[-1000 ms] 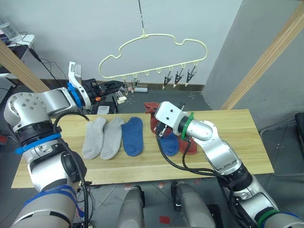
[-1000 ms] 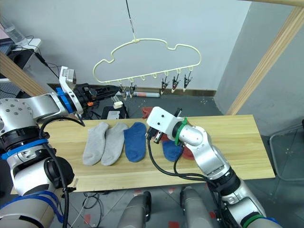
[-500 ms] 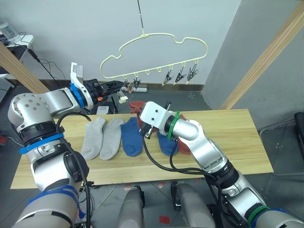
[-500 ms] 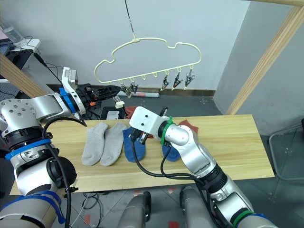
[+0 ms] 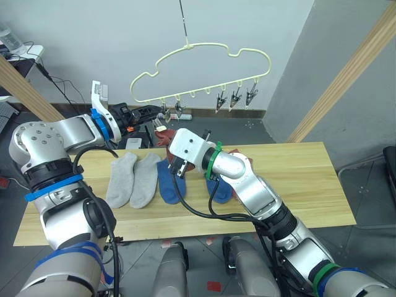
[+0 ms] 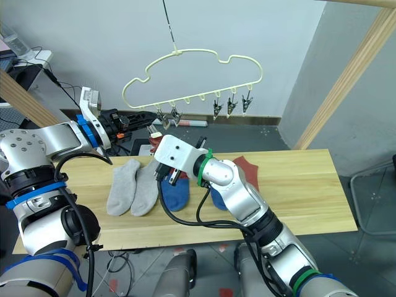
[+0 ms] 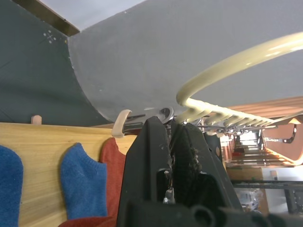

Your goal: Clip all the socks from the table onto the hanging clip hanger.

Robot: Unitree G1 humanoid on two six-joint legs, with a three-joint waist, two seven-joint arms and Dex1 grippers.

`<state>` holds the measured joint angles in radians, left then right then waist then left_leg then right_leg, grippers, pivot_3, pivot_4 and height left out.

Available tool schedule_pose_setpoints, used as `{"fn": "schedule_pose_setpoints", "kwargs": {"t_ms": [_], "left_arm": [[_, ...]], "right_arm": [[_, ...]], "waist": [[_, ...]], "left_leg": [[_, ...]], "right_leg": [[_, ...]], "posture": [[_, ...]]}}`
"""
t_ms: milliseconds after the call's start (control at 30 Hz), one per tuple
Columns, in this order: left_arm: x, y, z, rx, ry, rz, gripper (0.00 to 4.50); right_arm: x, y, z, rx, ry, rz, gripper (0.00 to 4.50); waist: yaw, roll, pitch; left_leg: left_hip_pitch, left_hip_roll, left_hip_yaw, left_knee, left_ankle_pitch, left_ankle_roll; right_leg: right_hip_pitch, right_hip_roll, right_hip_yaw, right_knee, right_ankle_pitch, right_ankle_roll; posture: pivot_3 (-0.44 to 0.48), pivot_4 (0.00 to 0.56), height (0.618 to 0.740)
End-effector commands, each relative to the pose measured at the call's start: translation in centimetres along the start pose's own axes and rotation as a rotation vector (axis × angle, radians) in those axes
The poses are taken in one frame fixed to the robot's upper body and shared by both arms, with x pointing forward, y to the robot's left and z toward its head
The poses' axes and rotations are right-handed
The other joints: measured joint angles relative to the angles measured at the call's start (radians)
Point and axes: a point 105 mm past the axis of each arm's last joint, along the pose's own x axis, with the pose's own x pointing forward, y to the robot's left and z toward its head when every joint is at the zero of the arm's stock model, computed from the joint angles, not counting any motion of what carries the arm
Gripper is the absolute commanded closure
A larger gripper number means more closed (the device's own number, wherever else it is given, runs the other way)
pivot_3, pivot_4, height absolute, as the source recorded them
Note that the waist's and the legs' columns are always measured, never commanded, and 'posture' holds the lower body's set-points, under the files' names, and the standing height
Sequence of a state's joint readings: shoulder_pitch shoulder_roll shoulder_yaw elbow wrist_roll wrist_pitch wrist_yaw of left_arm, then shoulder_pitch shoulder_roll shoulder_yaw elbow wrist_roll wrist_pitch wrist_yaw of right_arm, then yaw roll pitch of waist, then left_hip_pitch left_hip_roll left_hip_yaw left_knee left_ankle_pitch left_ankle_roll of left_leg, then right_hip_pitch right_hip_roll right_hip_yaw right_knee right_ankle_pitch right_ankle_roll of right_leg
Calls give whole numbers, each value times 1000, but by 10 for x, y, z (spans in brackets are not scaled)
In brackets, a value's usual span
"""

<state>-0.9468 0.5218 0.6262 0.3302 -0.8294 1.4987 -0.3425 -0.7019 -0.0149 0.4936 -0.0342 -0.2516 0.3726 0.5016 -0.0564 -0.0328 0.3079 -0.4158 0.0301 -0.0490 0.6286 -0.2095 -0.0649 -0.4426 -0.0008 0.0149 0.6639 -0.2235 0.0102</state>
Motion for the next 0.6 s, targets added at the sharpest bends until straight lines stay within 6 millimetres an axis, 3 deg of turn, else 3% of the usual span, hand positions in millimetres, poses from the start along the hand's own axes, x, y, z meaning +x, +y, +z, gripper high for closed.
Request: {"fn": "schedule_pose_setpoints", "kwargs": {"t_ms": [33, 367, 400, 600], "left_arm": [[-2, 5, -3, -5, 3, 27, 4365], [-3, -3, -5, 32, 3, -20, 4365], [-3, -5, -4, 32, 1, -32, 3738], [-4, -5, -4, 32, 1, -26, 1924]], "right_arm": [[5, -3, 21, -31, -79, -13, 4462], [11, -7, 22, -25, -82, -38, 4462], [12, -7, 22, -26, -82, -39, 4500], [13, -8, 18, -22, -72, -42, 4500]], "waist": [[0, 0, 0], [1, 0, 0], [1, 0, 0], [7, -1, 0]], "left_leg": [[0, 0, 0, 0, 0, 0], [0, 0, 0, 0, 0, 0], [0, 0, 0, 0, 0, 0], [-1, 0, -1, 0, 0, 0]], "right_leg": [[0, 0, 0, 0, 0, 0], [0, -2, 0, 0, 0, 0], [0, -2, 0, 0, 0, 0], [0, -2, -1, -1, 0, 0]], "posture": [[20, 308, 740], [18, 306, 740], [16, 305, 740], [18, 303, 740]]}}
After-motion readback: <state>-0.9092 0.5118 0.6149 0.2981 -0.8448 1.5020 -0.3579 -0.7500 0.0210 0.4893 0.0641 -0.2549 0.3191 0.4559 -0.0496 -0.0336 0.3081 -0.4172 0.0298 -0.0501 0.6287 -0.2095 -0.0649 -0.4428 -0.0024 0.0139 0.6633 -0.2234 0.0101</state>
